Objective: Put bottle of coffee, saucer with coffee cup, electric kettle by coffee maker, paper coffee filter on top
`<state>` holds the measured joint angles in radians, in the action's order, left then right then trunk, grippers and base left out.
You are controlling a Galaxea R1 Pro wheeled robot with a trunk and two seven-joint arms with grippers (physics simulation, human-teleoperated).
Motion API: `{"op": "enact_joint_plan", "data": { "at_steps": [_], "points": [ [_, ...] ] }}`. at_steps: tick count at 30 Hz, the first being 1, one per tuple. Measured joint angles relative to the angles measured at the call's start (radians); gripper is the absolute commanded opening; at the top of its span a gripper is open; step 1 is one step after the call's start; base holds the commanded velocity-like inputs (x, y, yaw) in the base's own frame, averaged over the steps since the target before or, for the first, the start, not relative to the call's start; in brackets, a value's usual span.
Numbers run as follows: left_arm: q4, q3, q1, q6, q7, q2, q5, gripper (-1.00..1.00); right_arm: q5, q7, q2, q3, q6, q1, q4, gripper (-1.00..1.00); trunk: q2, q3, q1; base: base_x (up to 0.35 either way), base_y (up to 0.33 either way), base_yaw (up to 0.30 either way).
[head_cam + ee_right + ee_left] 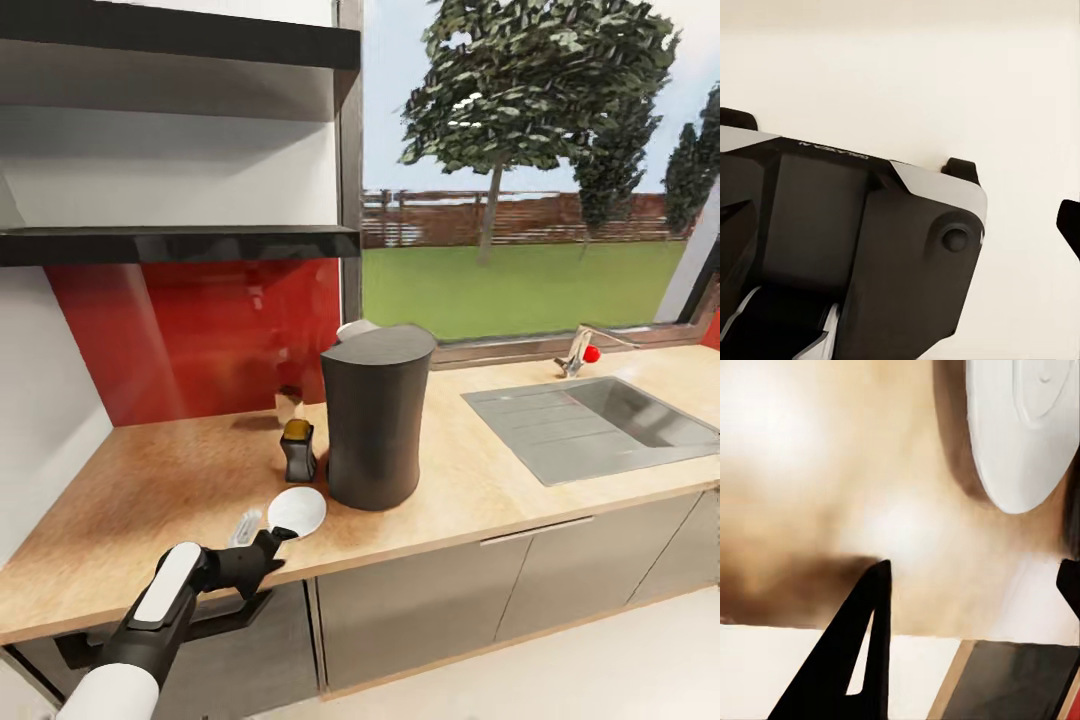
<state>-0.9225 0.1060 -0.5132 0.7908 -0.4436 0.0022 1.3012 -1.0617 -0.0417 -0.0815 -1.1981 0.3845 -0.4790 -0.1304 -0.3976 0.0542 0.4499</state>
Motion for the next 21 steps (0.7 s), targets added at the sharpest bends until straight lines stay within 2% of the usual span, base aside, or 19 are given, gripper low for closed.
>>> {"op": "enact_joint_plan", "data": {
  "at_steps": [7,13,18,21],
  "points": [
    [0.0,0.0,0.0,0.002,0.0,-0.002,-0.003,1.0,0.0,0.0,0.0,0.0,0.0,0.0,0.0,1.0,0.0,0.0,0.0,-0.336,-0.03,0.0],
    [-0.001,0.001,0.0,0.006,0.005,-0.003,0.0,1.0,0.0,0.0,0.0,0.0,0.0,0.0,0.0,1.0,0.0,0.0,0.0,-0.323,-0.126,0.0],
    [-0.004,0.002,0.0,0.015,0.015,-0.005,0.001,1.0,0.0,0.0,0.0,0.0,0.0,0.0,0.0,1.0,0.0,0.0,0.0,-0.11,-0.053,0.0],
    [-0.003,-0.011,0.002,0.018,0.017,-0.005,0.002,1.0,0.0,0.0,0.0,0.0,0.0,0.0,0.0,1.0,0.0,0.0,-0.001,-0.025,-0.012,0.0]
  ]
}}
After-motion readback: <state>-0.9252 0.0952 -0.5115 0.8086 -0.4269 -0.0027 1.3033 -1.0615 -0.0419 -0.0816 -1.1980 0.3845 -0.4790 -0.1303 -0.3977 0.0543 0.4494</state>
